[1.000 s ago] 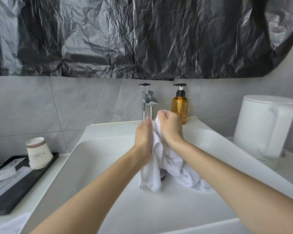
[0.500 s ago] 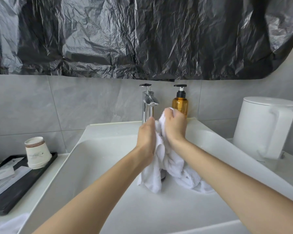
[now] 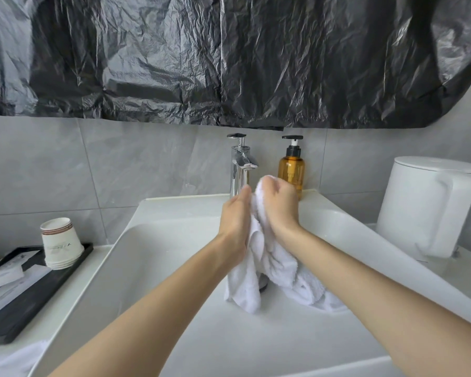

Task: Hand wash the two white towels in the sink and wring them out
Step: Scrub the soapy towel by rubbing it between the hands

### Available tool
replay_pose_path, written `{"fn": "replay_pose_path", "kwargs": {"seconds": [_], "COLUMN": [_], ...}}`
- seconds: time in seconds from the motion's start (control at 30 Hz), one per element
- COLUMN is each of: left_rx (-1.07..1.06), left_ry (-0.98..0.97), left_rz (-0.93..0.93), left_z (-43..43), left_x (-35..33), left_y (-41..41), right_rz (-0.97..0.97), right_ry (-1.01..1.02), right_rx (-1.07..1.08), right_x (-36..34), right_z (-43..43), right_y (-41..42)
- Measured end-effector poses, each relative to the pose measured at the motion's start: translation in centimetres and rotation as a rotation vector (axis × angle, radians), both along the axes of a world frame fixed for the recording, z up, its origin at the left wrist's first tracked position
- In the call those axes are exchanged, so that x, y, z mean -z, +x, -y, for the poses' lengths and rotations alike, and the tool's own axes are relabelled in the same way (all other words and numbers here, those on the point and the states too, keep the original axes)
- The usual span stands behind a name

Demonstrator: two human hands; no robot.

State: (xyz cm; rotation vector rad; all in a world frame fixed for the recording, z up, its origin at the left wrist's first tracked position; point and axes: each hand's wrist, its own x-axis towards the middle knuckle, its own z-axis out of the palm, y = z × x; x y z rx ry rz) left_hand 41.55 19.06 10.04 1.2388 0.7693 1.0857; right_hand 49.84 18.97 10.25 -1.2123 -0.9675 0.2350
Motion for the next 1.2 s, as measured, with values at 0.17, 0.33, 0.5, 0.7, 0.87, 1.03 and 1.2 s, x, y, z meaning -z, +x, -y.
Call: {"fn": "replay_pose_path", "kwargs": {"seconds": [0.17,0.33,0.5,0.7,0.87,1.03,1.2], "left_rx": [-0.025,0.036,0.02,-0.053,0.009,0.03,-0.057], "left_ry": [-0.026,-0.064,-0.085,-0.115,-0.14,-0.189,-0.215], "left_rz": [0.016,-0.017,0.023,0.053,0.059,0.049,0.097], "left_z": [-0.6,-0.3,-0.1,-0.5,-0.1,-0.1,-0.8], "left_x": [0.1,0.2,0.0,-0.1,-0.2,-0.1,-0.3], "left_y": [-0.2,0.0,-0.2,-0.1,-0.4,-0.4,-0.7], "right_rz": [0.197,0.101,0.14,0.258,0.238,0.267,0.359], "right_ry": [0.033,0.044,0.028,0.012,0.042,-0.038,-0.07], "right_rx": [-0.08,0.069,0.0,-0.103,-0.004,0.035,-0.065], "right_x": [1.8,0.8,0.3,1.5,0.7,0.6,1.9], "right_z": [1.1,-0.2,0.3,1.1,0.6,0.6,1.6], "right_y": [-1.4,0.1,-0.4,-1.5,-1.0,-0.2,-2.2]}}
